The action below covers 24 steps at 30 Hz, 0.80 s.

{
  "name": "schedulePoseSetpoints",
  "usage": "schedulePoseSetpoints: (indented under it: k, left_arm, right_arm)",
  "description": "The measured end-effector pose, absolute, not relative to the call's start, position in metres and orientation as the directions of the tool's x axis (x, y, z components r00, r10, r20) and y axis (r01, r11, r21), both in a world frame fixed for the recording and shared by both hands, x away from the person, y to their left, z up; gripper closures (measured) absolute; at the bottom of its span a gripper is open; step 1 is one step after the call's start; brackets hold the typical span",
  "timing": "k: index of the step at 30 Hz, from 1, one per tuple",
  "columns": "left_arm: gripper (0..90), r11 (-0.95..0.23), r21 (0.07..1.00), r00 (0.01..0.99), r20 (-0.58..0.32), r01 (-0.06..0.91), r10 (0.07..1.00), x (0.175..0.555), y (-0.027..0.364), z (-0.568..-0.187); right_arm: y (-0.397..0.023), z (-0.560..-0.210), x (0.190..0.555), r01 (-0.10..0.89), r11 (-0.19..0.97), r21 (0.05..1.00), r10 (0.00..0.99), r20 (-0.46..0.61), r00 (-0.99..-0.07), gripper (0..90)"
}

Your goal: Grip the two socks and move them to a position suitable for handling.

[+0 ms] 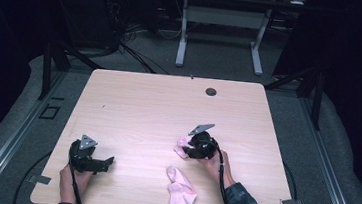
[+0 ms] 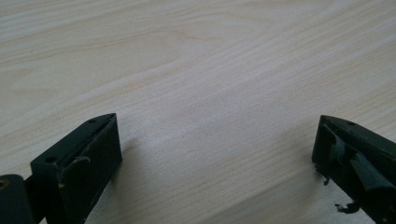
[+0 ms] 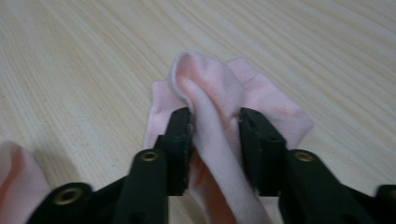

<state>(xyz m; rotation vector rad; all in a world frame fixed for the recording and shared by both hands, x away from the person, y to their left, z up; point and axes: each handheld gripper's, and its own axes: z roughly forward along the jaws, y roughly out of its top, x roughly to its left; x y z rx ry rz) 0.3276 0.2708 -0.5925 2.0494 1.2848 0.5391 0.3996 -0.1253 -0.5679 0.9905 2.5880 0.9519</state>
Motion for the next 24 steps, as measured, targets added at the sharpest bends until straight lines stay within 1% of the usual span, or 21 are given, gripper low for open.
schedulePoseSetpoints:
  k: [1, 2, 3, 4, 9, 11, 14, 20, 23, 24]
  left_arm:
    - [1.0, -0.307, 0.711, 0.435, 0.002, 0.633, 0.901, 0.328, 0.271, -0.592]
    - [1.0, -0.306, 0.712, 0.434, 0.002, 0.631, 0.901, 0.328, 0.271, -0.593]
    - [1.0, -0.306, 0.713, 0.434, 0.002, 0.631, 0.901, 0.328, 0.271, -0.593]
    - [1.0, -0.306, 0.713, 0.434, 0.002, 0.631, 0.901, 0.328, 0.271, -0.593]
    - [1.0, -0.306, 0.712, 0.434, 0.002, 0.631, 0.901, 0.328, 0.271, -0.593]
    - [1.0, -0.306, 0.712, 0.434, 0.002, 0.632, 0.901, 0.328, 0.271, -0.593]
    - [1.0, -0.306, 0.713, 0.434, 0.002, 0.631, 0.901, 0.328, 0.271, -0.593]
    - [1.0, -0.306, 0.713, 0.434, 0.002, 0.631, 0.901, 0.328, 0.271, -0.593]
    - [1.0, -0.306, 0.713, 0.434, 0.002, 0.631, 0.901, 0.328, 0.271, -0.593]
    - [1.0, -0.306, 0.713, 0.434, 0.002, 0.631, 0.901, 0.328, 0.271, -0.593]
  right_arm:
    - [-0.126, -0.568, 0.400, 0.524, 0.568, 0.634, 0.659, 0.031, -0.752, 53.2]
    - [-0.126, -0.566, 0.400, 0.529, 0.567, 0.632, 0.662, 0.033, -0.749, 44.0]
    - [-0.127, -0.565, 0.399, 0.528, 0.566, 0.633, 0.660, 0.036, -0.750, 39.7]
    - [-0.128, -0.562, 0.397, 0.528, 0.560, 0.639, 0.668, 0.029, -0.744, 32.3]
    - [-0.136, -0.542, 0.385, 0.505, 0.534, 0.678, 0.672, 0.023, -0.740, 18.7]
    - [-0.139, -0.534, 0.378, 0.489, 0.530, 0.693, 0.662, 0.022, -0.749, 15.6]
    - [-0.141, -0.523, 0.360, 0.460, 0.532, 0.711, 0.649, 0.008, -0.761, 14.8]
    - [-0.137, -0.506, 0.314, 0.411, 0.548, 0.729, 0.612, -0.014, -0.791, 14.9]
    - [-0.129, -0.509, 0.293, 0.410, 0.559, 0.720, 0.584, 0.008, -0.811, 16.0]
    - [-0.125, -0.511, 0.286, 0.409, 0.569, 0.713, 0.573, 0.014, -0.820, 18.3]
